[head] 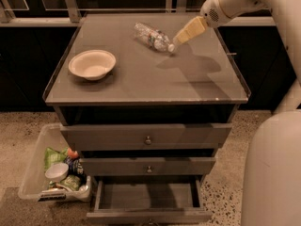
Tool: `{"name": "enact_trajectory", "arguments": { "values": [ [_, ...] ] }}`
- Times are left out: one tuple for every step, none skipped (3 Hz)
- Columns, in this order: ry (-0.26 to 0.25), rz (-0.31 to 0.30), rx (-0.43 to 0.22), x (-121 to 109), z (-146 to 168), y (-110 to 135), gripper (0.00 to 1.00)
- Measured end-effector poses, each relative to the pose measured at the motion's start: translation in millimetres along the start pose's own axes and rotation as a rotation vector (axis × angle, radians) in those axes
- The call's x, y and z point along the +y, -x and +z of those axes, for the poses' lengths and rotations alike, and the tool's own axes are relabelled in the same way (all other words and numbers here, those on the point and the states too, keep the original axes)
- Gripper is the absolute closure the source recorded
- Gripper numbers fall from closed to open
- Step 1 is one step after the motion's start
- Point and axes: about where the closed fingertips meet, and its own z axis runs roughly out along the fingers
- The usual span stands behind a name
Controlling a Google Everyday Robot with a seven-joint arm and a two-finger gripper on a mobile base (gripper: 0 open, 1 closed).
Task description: Place water bottle into bottom drawer
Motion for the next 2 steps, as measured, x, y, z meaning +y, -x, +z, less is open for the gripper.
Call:
{"name": "enact_trajectory", "arguments": {
  "values": [
    [0.047,0.019,-0.02,5.8,26.0,1.8,0.0],
    [0.089,0.013,-0.026,13.1,48.9,6.1,0.0]
  ]
}}
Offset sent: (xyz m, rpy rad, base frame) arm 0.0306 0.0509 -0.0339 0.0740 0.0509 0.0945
